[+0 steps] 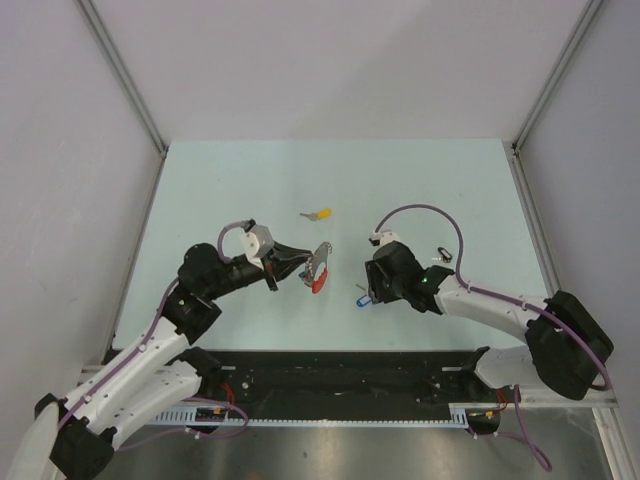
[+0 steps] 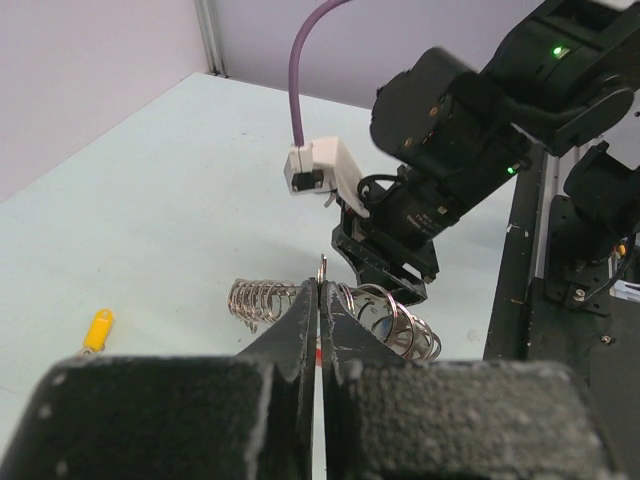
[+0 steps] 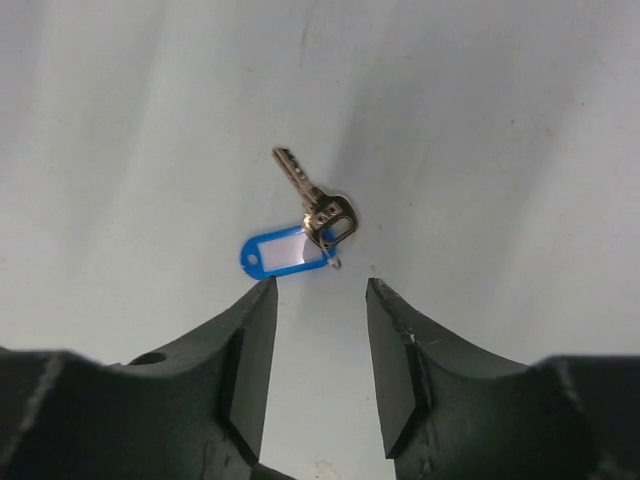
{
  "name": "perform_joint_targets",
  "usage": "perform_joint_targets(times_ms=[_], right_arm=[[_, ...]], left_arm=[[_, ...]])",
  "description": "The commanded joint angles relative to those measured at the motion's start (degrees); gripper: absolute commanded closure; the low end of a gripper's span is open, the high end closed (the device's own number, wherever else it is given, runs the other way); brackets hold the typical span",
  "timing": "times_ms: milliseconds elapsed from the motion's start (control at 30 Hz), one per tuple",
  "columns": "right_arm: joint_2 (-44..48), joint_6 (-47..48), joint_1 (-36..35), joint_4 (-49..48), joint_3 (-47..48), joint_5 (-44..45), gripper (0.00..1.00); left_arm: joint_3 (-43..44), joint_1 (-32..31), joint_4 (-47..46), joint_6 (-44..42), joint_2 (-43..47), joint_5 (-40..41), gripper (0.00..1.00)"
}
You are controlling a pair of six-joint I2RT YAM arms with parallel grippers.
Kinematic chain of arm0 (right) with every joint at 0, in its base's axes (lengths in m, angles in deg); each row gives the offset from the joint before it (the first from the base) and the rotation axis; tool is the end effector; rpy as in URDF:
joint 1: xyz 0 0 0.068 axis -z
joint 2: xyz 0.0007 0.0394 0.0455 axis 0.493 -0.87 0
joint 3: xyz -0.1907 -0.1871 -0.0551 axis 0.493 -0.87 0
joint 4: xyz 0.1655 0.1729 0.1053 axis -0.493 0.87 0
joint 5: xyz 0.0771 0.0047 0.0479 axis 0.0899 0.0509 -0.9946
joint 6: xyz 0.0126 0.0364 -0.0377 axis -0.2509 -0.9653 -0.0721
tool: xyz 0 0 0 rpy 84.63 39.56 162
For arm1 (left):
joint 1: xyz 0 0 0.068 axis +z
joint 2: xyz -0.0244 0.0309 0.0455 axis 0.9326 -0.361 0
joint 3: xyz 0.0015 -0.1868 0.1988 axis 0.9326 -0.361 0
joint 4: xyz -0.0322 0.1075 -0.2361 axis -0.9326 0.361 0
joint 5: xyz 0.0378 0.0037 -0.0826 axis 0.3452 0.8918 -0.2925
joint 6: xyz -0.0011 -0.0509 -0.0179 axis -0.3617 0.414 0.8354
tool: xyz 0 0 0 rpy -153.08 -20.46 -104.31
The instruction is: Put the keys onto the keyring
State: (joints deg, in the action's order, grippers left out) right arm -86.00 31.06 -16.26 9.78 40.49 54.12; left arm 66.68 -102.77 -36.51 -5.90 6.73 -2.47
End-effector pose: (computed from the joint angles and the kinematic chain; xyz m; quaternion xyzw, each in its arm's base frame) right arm 0.1807 0.1784 0.1946 -0.1559 0.9225 0.1406 0.3239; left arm 0.1389 -0.1160 0.3134 0.3748 0.5812 -0.3906 0.6075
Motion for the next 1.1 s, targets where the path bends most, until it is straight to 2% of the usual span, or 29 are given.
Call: perform_joint_targets(times_ms=[0,367,733,1067], right_arm=[[-2.51,2.85,-0.08,-1.82,0.64,2.96,0.56],[-3.83,6.37,-0.43,-11.41,-5.59,0.76,0.62],[4.95,7.69,-0.52,-25.65,-18.95,0.23,0.67],[4.26,9.36,-0.43,-31.37,-21.25,-1.08,0.70]], left_arm=[[2.09,0.53,-1.90,-1.01,1.44,0.13,1.00],[2.09,0.45,-1.81,-1.10,1.44,-0.13,1.00],[1.92,0.36,-2.34,-0.66,1.08,-0.57,0.99],[1.92,0.45,-2.52,-0.66,1.00,-0.75,1.00]])
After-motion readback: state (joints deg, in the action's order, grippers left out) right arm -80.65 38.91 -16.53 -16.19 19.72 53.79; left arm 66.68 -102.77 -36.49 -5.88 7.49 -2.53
